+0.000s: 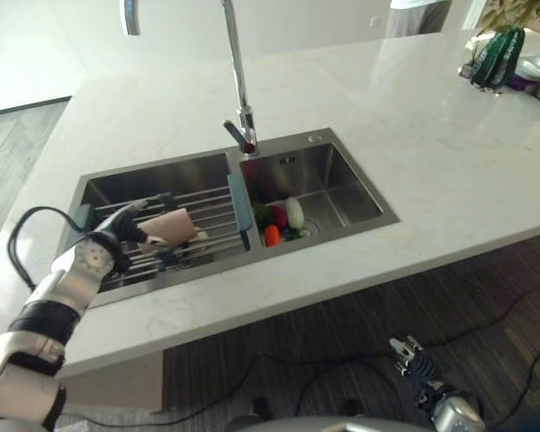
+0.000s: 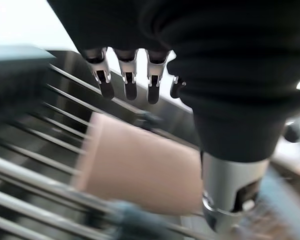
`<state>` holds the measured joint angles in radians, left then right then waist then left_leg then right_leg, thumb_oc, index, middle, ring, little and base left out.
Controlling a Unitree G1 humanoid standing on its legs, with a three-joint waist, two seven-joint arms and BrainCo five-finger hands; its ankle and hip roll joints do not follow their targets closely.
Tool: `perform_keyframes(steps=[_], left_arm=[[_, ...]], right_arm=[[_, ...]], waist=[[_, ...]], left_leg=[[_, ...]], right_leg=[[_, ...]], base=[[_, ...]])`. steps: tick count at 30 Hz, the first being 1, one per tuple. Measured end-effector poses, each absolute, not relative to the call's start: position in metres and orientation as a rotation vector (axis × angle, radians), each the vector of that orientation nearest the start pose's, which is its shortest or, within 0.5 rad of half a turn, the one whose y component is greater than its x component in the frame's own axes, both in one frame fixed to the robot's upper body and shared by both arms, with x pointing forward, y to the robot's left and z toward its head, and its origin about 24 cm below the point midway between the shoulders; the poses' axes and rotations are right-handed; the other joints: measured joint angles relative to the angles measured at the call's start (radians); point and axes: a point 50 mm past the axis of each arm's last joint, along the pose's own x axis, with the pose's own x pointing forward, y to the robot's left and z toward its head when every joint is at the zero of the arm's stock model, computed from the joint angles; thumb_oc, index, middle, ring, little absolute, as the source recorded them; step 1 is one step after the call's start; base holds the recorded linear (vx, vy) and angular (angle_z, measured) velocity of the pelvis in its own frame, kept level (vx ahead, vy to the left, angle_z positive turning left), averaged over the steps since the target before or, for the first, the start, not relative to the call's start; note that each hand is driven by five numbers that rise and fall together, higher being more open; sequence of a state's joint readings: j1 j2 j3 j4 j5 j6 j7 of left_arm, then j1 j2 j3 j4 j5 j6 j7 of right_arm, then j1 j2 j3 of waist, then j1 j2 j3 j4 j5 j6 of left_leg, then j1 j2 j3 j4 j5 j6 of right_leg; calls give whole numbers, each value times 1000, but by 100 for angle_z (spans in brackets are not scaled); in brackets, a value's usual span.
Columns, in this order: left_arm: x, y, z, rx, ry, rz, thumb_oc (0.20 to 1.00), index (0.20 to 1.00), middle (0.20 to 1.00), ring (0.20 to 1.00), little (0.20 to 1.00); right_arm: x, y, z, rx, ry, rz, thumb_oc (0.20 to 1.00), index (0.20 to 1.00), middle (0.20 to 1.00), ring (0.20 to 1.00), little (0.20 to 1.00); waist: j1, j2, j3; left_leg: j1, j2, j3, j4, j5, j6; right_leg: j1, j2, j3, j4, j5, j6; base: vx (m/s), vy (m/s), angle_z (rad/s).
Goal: Place the dishes in the dishwasher.
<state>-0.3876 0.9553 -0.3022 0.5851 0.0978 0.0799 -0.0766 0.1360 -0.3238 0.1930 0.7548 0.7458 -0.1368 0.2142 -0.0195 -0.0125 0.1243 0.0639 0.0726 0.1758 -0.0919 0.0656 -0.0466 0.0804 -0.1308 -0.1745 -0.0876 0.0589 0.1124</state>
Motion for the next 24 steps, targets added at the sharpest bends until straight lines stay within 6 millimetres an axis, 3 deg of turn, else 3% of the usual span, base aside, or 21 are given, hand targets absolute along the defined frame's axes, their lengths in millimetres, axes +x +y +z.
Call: perform_keyframes(steps=[7,14,16,18,21,24], left_arm=[[278,373,88,1274,414,208,1000,1000,1000,1000,1000],[270,379,89,1259,347,338,1000,1000,1000,1000,1000],[271,376,86,1194,341,340,1000,1000,1000,1000,1000],[275,368,80,993,322,334,1000,1000,1000,1000,1000],[280,353,72,823,316,229,1000,1000,1000,1000,1000],[285,344,77,756,269,141,1000,1000,1000,1000,1000]], right_arm=[[144,-219,-114,382,693,-50,1000,1000,1000,1000,1000],[146,-220,-113,380,689,-49,1000,1000,1000,1000,1000],[144,-220,-114,381,700,-50,1000,1000,1000,1000,1000],[143,-220,-115,377,706,-47,1000,1000,1000,1000,1000],[145,-219,-114,365,706,-37,1000,1000,1000,1000,1000],[147,-219,-114,349,704,-27,1000,1000,1000,1000,1000]], waist=[[2,-14,10],[3,16,27],[2,27,31],[-1,28,30],[-2,26,30],[-1,26,30]], left_leg=[[-24,3,1,4,1,0],[-25,0,1,0,0,-1],[-28,0,2,0,1,0],[-30,1,3,6,1,0],[-30,1,4,6,1,0],[-30,2,4,6,1,0]], right_leg=[[-19,3,2,-3,2,-2],[-27,-1,4,-6,1,-1],[-30,0,5,-5,2,-1],[-32,1,6,0,3,-2],[-33,1,5,0,3,-2],[-31,2,5,0,3,-2]], base=[[-6,3,0],[15,56,0],[0,0,0],[0,0,0],[0,0,0],[0,0,0]])
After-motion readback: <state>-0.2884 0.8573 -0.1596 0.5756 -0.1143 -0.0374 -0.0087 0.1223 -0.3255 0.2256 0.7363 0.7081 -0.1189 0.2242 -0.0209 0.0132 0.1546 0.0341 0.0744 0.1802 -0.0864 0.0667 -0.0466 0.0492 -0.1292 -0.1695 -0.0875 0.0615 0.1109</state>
